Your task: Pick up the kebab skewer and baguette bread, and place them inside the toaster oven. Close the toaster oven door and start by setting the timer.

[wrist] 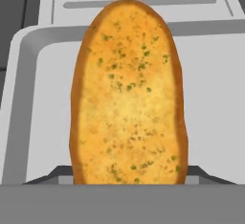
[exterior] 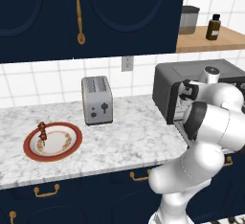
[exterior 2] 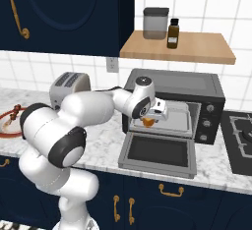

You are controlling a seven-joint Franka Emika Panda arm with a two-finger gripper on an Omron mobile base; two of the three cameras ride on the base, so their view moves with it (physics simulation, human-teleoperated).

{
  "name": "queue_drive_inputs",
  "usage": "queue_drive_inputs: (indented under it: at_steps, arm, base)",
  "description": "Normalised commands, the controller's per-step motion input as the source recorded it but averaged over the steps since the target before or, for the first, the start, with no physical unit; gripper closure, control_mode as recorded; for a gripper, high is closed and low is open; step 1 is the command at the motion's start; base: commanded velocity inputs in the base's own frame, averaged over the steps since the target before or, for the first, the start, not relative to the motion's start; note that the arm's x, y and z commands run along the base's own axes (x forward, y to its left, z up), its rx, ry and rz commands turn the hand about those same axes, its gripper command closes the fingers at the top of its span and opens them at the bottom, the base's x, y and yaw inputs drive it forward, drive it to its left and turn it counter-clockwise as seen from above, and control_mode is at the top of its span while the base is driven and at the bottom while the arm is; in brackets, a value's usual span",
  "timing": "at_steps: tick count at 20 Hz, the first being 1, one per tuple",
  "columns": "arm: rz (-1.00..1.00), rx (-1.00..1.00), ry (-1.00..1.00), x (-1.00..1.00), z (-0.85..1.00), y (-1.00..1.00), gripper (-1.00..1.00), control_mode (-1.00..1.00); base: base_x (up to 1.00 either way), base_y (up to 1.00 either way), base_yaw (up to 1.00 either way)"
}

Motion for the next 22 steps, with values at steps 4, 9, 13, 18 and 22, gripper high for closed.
queue_drive_inputs:
  at_steps: [4,9,13,18,22]
  arm:
    - [0.01,0.0,0.01,0.0,-0.02,0.0,-1.0,-1.0]
    - [0.01,0.0,0.0,-0.02,0.0,0.0,-1.0,-1.0]
    - [0.01,0.0,0.0,-0.16,0.0,0.0,-1.0,-1.0]
    - [0.01,-0.01,-0.02,-0.29,0.3,0.0,-1.0,-1.0]
    - [0.0,0.0,-0.06,-0.96,0.49,0.14,-1.0,-1.0]
  base:
    - [0.0,0.0,0.0]
    - [0.0,0.0,0.0]
    - [0.0,0.0,0.0]
    - [0.0,0.0,0.0]
    - [0.0,0.0,0.0]
